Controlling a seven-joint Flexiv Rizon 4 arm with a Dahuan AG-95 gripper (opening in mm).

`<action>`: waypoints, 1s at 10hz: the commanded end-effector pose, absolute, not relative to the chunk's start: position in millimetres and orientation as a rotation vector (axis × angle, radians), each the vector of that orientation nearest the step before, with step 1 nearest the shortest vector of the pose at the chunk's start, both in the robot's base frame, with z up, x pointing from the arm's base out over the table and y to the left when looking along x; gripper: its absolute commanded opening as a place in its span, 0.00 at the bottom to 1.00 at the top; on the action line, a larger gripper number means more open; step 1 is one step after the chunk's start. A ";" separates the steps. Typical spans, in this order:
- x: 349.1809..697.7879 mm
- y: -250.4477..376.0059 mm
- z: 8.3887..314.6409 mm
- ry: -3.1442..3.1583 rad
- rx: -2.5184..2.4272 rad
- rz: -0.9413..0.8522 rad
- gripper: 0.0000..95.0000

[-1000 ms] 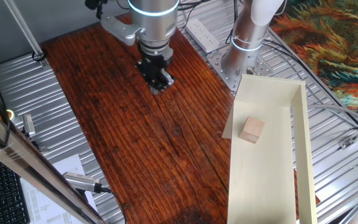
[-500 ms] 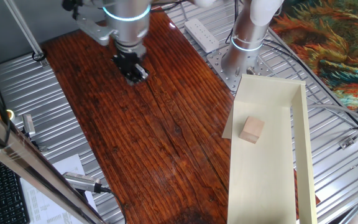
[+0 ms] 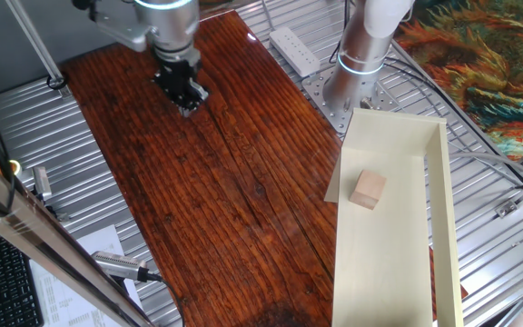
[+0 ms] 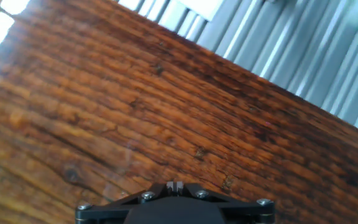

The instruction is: Put the object on the shelf

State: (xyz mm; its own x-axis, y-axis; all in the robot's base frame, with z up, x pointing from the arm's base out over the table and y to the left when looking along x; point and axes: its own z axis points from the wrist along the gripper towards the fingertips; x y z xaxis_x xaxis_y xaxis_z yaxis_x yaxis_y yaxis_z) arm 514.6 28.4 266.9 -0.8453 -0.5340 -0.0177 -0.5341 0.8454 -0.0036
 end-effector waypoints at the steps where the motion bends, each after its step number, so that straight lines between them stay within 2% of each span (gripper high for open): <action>1: 512.8 28.0 267.8 3.064 -0.274 0.166 0.00; 4: 513.4 25.8 266.8 3.063 -0.355 0.107 0.00; 6: 516.5 9.1 257.5 3.051 -0.462 -0.026 0.00; 10: 519.1 -5.6 255.5 3.052 -0.513 -0.096 0.00</action>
State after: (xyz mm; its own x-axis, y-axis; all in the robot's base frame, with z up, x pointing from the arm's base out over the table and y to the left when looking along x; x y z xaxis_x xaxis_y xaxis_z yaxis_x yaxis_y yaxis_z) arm 517.3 -1.9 256.5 -0.9757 -0.2071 -0.0712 -0.2137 0.9715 0.1026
